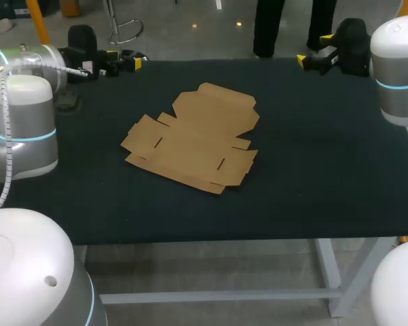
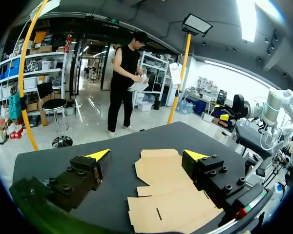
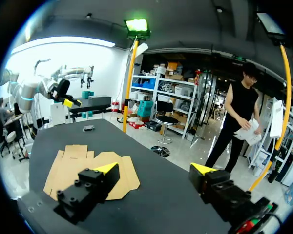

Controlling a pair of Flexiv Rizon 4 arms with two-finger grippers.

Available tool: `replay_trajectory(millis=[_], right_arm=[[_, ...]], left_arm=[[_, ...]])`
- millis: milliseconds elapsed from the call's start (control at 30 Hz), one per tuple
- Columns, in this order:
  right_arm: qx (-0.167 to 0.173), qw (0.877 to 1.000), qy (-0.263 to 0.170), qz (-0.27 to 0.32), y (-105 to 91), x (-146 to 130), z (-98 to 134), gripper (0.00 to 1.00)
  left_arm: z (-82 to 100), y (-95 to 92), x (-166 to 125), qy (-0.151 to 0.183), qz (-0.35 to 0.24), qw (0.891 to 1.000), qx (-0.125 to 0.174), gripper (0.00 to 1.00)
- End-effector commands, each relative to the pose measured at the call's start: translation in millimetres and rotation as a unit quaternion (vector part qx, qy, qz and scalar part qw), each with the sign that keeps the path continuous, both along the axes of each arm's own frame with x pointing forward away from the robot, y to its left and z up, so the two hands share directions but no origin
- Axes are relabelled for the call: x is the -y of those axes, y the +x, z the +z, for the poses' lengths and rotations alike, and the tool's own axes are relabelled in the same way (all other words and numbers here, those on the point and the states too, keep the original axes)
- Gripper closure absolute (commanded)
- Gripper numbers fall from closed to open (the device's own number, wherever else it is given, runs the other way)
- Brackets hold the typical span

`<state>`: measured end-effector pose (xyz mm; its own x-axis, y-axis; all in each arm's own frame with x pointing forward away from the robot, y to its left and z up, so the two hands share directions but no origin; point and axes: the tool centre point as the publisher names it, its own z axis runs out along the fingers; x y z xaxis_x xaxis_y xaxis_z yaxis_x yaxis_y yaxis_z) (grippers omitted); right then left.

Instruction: Assemble the packaging by folding the flat box into shape, placing the metal phone stand inside, and closing the box properly

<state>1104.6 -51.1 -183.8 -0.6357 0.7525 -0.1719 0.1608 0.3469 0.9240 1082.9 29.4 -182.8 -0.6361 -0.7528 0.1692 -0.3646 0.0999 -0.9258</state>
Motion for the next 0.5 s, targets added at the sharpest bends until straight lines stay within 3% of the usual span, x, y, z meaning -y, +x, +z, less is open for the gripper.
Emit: replay_trajectory(millis=[33,333,500], right_arm=[[-0.014,1.0,0.008,0.005,2.5,0.0,-1.3,0.0],[-0.087,0.996,0.012,0.007,1.6,-1.1,-1.1,0.0],[-0.134,0.991,0.021,0.009,-5.0,0.5,-2.7,0.0]], left_arm=[[1.4,5.9,3.1,0.009,-0.005,1.0,-0.016,0.0],[3.4,7.2,4.4,0.0,-0.022,0.996,-0.088,0.0],[3.5,2.0,5.7,-0.01,-0.037,0.989,-0.144,0.0]])
